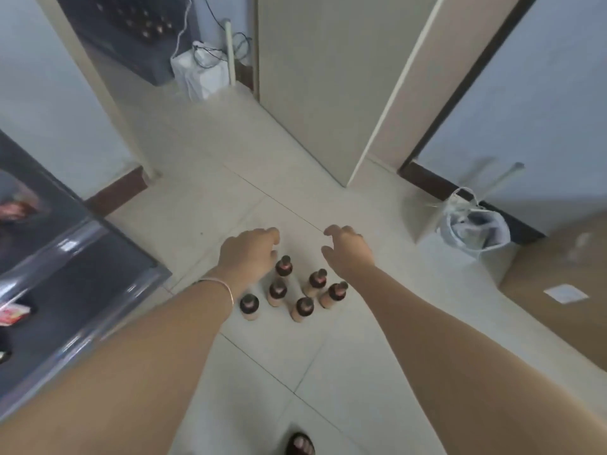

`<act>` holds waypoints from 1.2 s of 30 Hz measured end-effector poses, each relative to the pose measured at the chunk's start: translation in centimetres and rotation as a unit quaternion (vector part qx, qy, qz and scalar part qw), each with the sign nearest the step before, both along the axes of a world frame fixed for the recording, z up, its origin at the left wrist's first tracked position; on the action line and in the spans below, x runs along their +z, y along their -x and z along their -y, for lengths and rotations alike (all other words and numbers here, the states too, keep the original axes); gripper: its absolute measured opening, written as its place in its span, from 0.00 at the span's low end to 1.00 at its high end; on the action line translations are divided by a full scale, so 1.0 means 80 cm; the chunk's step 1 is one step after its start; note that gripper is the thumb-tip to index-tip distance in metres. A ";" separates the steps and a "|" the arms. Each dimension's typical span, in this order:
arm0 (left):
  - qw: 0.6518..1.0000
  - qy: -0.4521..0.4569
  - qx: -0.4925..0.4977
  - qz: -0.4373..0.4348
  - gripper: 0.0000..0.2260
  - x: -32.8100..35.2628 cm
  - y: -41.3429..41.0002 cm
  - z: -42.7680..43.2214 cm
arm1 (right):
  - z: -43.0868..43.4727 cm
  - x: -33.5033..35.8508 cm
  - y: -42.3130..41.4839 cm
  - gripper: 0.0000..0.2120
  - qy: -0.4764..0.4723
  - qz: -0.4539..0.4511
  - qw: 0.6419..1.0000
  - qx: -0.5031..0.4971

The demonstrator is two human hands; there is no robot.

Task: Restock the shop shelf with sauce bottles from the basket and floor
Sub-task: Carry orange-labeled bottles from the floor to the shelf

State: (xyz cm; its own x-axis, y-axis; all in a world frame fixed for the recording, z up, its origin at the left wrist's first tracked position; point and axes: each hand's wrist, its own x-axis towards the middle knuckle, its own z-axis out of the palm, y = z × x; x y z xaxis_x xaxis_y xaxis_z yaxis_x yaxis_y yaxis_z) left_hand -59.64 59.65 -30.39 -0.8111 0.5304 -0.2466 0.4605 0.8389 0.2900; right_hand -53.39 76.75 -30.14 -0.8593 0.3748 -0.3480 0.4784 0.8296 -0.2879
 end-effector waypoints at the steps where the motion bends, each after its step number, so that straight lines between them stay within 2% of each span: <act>1: 1.000 -0.001 -0.007 0.012 0.09 -0.020 -0.010 -0.016 | -0.013 -0.019 -0.010 0.19 0.008 0.009 1.000 -0.009; 3: 0.999 0.004 -0.018 0.033 0.07 -0.062 -0.028 -0.041 | -0.035 -0.059 -0.027 0.19 0.022 0.028 0.999 -0.025; 8: 0.995 0.041 -0.036 0.086 0.09 -0.171 -0.051 -0.078 | -0.067 -0.165 -0.056 0.19 0.057 0.050 0.994 -0.080; 12: 0.991 0.022 -0.026 0.130 0.06 -0.277 -0.060 -0.096 | -0.084 -0.269 -0.075 0.15 0.073 0.051 0.988 -0.125; 17: 0.986 -0.026 0.006 0.166 0.22 -0.419 -0.063 -0.117 | -0.110 -0.417 -0.080 0.21 0.110 0.064 0.967 -0.222; 22: 0.970 -0.118 0.063 0.205 0.36 -0.525 -0.043 -0.128 | -0.122 -0.530 -0.055 0.37 0.215 -0.028 0.900 -0.378; 25: 0.957 -0.164 0.028 0.238 0.31 -0.549 -0.034 -0.133 | -0.128 -0.566 -0.039 0.38 0.252 -0.086 0.880 -0.394; 27: 0.943 -0.186 0.015 0.274 0.27 -0.560 -0.034 -0.138 | -0.132 -0.583 -0.030 0.33 0.269 -0.109 0.872 -0.395; 30: 0.933 -0.205 0.056 0.289 0.22 -0.570 -0.036 -0.145 | -0.136 -0.595 -0.022 0.24 0.294 -0.132 0.859 -0.397; 36: 0.936 -0.208 0.070 0.277 0.18 -0.561 -0.047 -0.145 | -0.128 -0.582 -0.045 0.18 0.296 -0.143 0.867 -0.375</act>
State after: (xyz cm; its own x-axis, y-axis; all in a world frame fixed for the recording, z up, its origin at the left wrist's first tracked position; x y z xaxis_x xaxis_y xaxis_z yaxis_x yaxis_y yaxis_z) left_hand -55.91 71.25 -75.28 -0.6883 0.5719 -0.4463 0.0369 0.6420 0.7659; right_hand -49.80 86.99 -76.67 -0.5349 0.6932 -0.4830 0.6577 -0.0171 -0.7531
